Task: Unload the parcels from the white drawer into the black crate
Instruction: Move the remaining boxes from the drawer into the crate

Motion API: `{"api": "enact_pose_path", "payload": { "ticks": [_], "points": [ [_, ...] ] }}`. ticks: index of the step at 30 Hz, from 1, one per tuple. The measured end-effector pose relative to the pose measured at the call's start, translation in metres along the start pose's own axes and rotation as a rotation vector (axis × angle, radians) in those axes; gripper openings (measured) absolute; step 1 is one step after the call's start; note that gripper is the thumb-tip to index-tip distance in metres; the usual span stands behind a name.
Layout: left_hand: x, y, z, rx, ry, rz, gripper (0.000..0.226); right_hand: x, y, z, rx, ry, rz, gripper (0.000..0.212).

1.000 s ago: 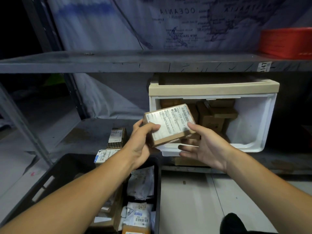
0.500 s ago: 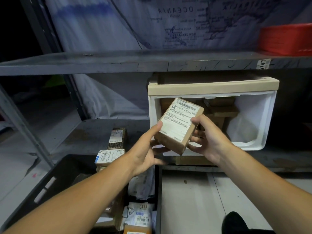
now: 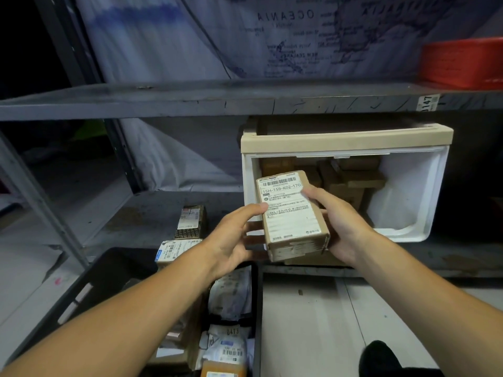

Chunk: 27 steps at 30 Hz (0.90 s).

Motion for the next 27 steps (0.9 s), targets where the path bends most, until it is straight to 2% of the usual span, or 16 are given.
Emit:
{"api": "enact_pose_path", "payload": {
  "ticks": [3, 6, 15, 21, 27],
  "points": [
    [-0.004, -0.006, 0.001, -0.036, 0.046, -0.019, 0.022, -0.001, 0.002, 0.004, -0.008, 0.017, 0.044, 0.031],
    [-0.008, -0.010, 0.004, -0.063, 0.087, -0.007, 0.026, -0.005, 0.003, 0.009, -0.011, 0.061, 0.019, 0.028],
    [-0.027, -0.038, 0.025, -0.136, 0.142, -0.002, 0.018, -0.008, 0.033, 0.016, 0.079, 0.062, 0.102, 0.028],
    [-0.051, -0.085, 0.040, -0.273, 0.222, -0.032, 0.019, -0.011, 0.086, 0.005, 0.182, 0.061, 0.052, 0.034],
    [-0.073, -0.156, 0.054, -0.387, 0.218, -0.096, 0.019, -0.021, 0.163, -0.010, 0.293, 0.084, 0.061, 0.028]
  ]
}}
Point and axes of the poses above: each hand's wrist, its own z-axis away from the middle knuckle, its own y-axis out of the palm, x = y × z, the point moved 8 cm from there along -z, towards the middle knuckle, and after that the axes turned 12 degrees about z, right-handed, at the moved point
